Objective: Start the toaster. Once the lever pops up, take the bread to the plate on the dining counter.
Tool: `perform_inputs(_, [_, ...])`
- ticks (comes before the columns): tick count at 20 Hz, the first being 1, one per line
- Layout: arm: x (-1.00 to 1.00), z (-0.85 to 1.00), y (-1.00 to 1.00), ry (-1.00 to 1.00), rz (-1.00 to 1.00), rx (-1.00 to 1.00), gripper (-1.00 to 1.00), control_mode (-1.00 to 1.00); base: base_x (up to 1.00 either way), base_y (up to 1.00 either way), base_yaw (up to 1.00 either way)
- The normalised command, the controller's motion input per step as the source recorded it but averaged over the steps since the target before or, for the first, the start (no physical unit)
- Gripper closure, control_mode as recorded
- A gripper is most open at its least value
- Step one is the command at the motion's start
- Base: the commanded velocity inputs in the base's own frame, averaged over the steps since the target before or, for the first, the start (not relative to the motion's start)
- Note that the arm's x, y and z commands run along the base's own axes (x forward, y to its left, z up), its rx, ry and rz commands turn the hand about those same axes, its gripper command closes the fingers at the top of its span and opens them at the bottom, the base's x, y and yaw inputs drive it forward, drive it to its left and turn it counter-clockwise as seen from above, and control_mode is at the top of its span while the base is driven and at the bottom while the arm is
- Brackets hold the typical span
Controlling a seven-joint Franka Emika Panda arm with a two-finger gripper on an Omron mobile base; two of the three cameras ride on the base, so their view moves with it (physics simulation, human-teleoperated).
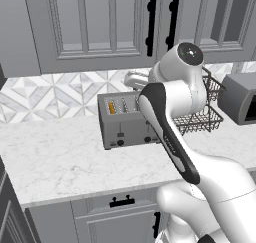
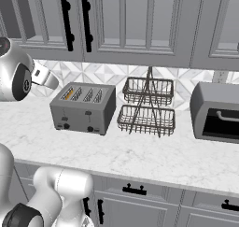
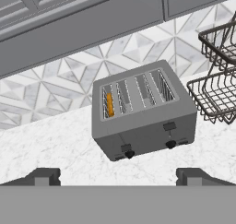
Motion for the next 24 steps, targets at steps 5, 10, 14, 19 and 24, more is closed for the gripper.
perform_inputs(5, [0.0, 0.0, 0.0, 0.0, 0.0, 0.0, -1.0, -1.0, 0.0, 0.0, 0.0])
perform_inputs(10, [0.0, 0.0, 0.0, 0.0, 0.0, 0.0, -1.0, -1.0, 0.0, 0.0, 0.0])
perform_inputs(14, [0.0, 0.0, 0.0, 0.0, 0.0, 0.0, -1.0, -1.0, 0.0, 0.0, 0.0])
perform_inputs(19, [0.0, 0.0, 0.0, 0.0, 0.0, 0.0, -1.0, -1.0, 0.0, 0.0, 0.0])
perform_inputs(24, [0.0, 0.0, 0.0, 0.0, 0.0, 0.0, -1.0, -1.0, 0.0, 0.0, 0.0])
